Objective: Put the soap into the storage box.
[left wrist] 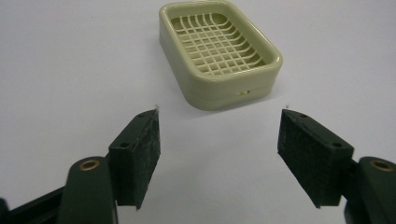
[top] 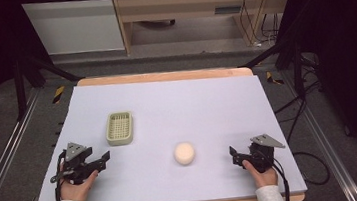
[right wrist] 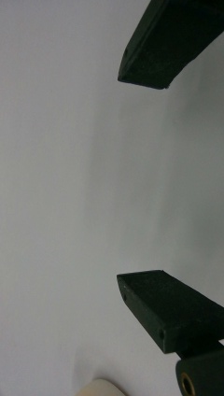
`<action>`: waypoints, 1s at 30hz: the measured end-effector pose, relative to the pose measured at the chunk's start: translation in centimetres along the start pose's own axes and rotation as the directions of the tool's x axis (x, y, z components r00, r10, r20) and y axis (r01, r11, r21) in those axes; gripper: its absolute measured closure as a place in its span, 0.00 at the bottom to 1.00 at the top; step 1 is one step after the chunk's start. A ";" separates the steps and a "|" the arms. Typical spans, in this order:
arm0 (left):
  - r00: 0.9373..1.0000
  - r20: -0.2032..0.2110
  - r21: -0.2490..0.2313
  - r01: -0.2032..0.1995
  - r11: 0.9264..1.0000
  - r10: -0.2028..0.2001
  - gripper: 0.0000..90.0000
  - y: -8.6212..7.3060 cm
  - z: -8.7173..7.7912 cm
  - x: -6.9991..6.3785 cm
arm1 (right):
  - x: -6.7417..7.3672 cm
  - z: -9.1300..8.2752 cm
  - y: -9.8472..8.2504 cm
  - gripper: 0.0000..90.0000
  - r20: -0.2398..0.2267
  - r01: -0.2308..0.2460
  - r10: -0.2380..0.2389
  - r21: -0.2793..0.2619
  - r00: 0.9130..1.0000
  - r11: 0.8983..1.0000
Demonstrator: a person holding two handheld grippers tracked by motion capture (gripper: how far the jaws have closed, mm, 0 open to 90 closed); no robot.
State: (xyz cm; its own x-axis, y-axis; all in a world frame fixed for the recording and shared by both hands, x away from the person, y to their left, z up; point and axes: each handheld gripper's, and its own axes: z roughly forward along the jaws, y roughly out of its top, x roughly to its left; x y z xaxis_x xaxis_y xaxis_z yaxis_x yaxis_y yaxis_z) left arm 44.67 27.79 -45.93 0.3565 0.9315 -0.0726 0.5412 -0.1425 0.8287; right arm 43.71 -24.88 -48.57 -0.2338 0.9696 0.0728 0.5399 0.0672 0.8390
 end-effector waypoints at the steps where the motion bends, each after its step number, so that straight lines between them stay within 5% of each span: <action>1: 1.000 0.002 0.000 -0.001 1.000 0.001 0.35 0.0 0.0 -0.1 | 0.0 0.0 0.0 0.05 0.004 0.005 -0.005 -0.002 1.000 1.000; 30: 0.996 0.077 -0.001 -0.043 0.999 0.043 0.34 1.2 0.2 -3.4 | 0.1 0.1 -0.1 0.06 0.007 0.008 -0.008 0.009 1.000 1.000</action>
State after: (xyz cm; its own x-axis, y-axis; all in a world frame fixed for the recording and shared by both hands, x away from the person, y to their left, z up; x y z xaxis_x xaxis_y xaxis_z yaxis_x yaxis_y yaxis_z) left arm 44.25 24.34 -44.85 0.4373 0.8958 -0.0792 0.5247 -0.1825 0.8315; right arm 43.77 -24.77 -48.69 -0.2330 0.9705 0.0621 0.5454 0.0775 0.8346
